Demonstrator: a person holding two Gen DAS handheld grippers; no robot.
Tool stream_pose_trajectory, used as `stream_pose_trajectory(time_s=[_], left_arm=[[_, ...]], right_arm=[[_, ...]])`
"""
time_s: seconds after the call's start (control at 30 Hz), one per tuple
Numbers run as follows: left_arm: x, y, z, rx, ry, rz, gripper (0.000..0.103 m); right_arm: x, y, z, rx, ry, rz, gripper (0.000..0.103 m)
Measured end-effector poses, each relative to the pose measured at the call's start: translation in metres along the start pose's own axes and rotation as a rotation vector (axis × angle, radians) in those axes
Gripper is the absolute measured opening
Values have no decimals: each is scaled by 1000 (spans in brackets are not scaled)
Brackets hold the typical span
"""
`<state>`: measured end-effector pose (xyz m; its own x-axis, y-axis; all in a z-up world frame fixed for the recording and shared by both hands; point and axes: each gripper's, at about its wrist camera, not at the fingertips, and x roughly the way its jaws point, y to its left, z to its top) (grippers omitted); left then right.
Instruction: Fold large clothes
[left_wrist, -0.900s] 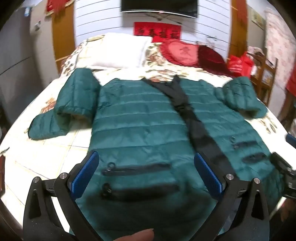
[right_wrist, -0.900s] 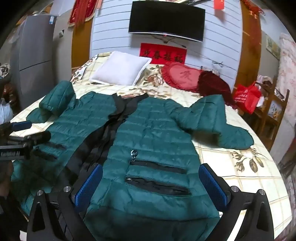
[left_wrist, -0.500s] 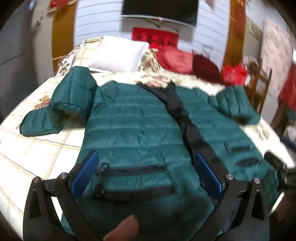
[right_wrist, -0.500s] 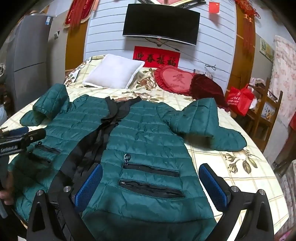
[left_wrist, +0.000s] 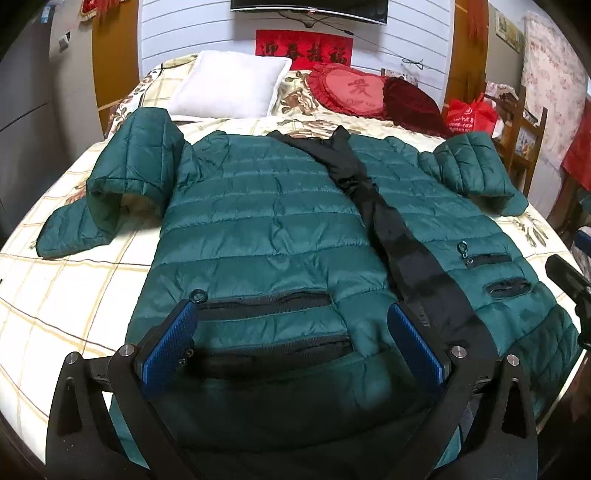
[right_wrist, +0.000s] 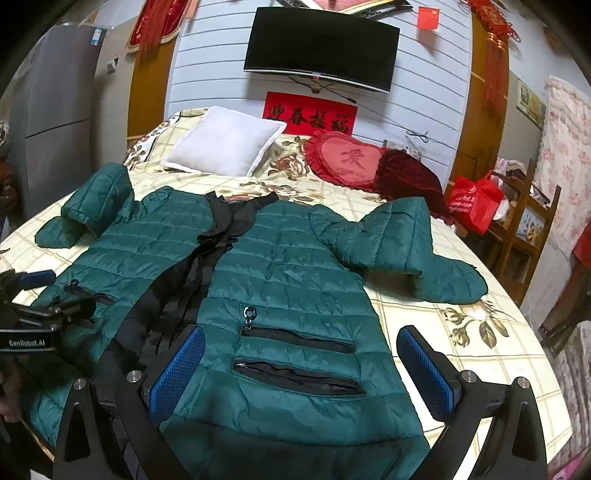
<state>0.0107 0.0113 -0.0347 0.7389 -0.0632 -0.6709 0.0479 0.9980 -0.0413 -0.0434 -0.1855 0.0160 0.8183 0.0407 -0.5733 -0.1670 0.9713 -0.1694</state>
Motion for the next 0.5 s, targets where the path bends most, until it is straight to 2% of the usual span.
stream_pose_trajectory(time_s=[0.5], left_arm=[[2, 5, 1, -20, 21, -12, 103]], right_arm=[[1, 13, 0, -45, 0, -37, 103]])
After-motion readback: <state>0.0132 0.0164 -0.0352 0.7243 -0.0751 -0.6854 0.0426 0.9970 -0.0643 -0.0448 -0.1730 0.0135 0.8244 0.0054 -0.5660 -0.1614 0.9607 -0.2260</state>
